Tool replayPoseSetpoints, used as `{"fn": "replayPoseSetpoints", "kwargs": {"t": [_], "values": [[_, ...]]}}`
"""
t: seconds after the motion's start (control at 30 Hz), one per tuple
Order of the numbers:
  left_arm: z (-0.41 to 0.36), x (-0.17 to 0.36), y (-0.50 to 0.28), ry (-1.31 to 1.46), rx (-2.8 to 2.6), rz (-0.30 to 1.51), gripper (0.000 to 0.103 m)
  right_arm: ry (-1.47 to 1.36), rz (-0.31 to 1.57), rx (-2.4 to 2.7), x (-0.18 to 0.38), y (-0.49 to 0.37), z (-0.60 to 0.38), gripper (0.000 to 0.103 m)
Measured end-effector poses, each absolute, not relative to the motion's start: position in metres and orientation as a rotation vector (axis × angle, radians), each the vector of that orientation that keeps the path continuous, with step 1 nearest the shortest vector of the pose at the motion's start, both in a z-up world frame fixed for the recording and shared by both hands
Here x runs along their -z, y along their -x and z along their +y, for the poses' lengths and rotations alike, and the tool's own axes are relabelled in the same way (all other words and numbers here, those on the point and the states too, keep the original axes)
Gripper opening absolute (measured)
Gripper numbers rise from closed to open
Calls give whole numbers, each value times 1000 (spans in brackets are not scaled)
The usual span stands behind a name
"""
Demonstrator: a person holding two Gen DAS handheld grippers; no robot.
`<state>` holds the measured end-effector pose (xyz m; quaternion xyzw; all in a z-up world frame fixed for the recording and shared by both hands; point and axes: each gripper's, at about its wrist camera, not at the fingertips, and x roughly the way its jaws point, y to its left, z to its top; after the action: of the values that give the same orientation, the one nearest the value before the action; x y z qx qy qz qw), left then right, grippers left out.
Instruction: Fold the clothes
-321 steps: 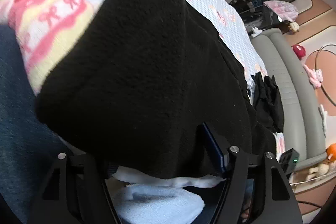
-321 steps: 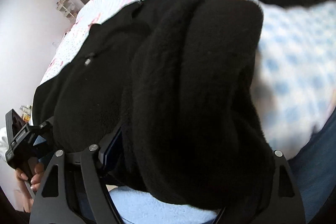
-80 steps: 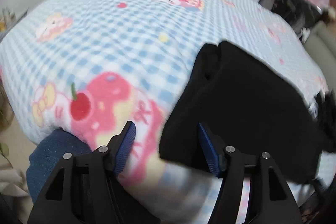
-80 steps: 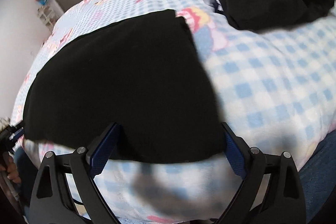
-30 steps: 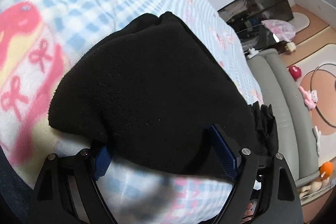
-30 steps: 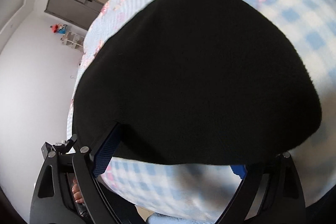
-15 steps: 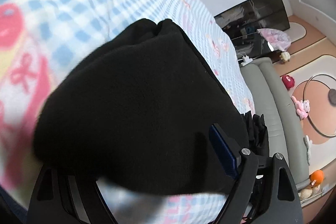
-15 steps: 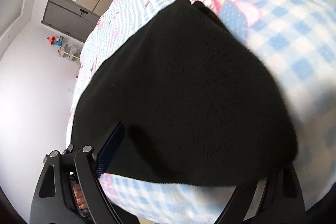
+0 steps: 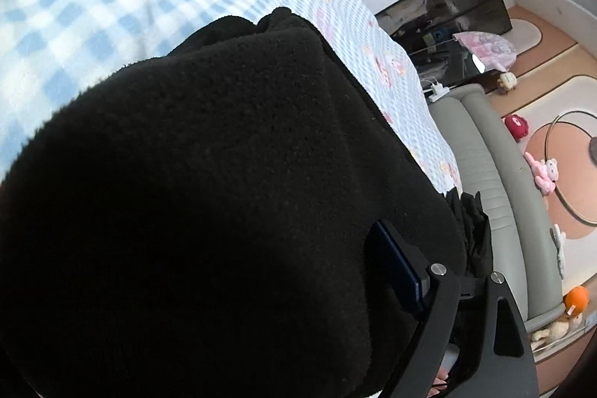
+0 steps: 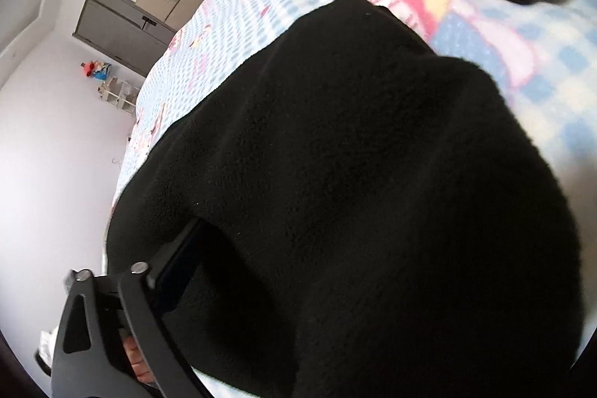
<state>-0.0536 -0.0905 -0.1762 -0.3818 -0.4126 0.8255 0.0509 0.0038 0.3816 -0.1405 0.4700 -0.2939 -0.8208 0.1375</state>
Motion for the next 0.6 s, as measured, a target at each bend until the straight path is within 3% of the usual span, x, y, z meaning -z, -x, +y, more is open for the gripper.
{"fn": "replayPoseSetpoints", "kwargs": {"t": [0.07,0.17,0.27,0.33,0.37,0.43,0.53,0.6], "values": [[-88,172,59,1199,-2545,-1244,87,-1350,-837,2388,138,-3,380,103],[-84,161,76,1260,-2579,-1193,91,-1342,-820,2369,126,12,360,93],[-79,156,85,1242,-2630,-1152,90,-1366,-847,2304,127,23,363,101],[-67,146,83,1247,-2699,-1035,68,-1387,-859,2279,135,35,360,103],[-59,134,81,1255,-2749,-941,63,-1390,-853,2288,133,37,359,101],[-40,106,76,1246,-2846,-719,49,-1336,-862,2316,118,34,360,65],[-15,61,72,1177,-2899,-488,45,-1247,-827,2386,85,29,367,42],[-1,32,70,1120,-2903,-396,44,-1193,-858,2408,66,26,374,40]]}}
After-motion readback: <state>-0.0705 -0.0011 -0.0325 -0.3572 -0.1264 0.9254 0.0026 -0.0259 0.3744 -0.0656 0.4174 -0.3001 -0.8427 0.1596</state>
